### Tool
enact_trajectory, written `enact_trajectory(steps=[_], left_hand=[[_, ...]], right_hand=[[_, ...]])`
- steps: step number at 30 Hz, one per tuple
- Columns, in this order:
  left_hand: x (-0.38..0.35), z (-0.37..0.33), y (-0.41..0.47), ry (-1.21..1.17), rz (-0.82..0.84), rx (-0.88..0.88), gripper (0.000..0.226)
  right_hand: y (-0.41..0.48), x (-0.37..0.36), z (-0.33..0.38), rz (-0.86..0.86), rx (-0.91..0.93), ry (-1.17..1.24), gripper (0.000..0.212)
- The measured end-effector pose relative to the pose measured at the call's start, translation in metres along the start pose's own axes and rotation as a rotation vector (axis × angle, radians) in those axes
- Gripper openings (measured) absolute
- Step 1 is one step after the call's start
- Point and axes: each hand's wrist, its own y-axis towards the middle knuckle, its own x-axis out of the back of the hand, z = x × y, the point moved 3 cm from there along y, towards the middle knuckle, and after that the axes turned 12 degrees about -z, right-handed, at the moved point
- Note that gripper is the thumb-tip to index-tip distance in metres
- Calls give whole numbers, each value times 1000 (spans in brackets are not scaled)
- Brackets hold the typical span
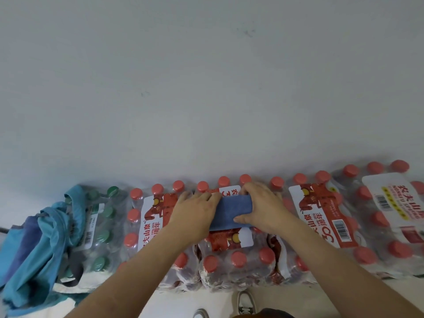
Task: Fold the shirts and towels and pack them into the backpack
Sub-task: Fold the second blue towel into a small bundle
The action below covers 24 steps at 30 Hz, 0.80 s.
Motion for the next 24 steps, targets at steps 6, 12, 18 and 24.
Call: enact_trajectory(steps=[6,12,18,24], left_hand=[[8,1,14,-114,97,83,44],[31,32,-23,-1006,-188,698,39],[55,42,-80,-1513,-505,913,53],[77,98,-172,-1560,-654,828,73]], right_hand=[[-14,-2,3,-33,-27,349,48],[-3,22,51,-24,-54,962,67],[-12,10,136,20,166,799,44],[-36,-19,205,47,443,522,51]])
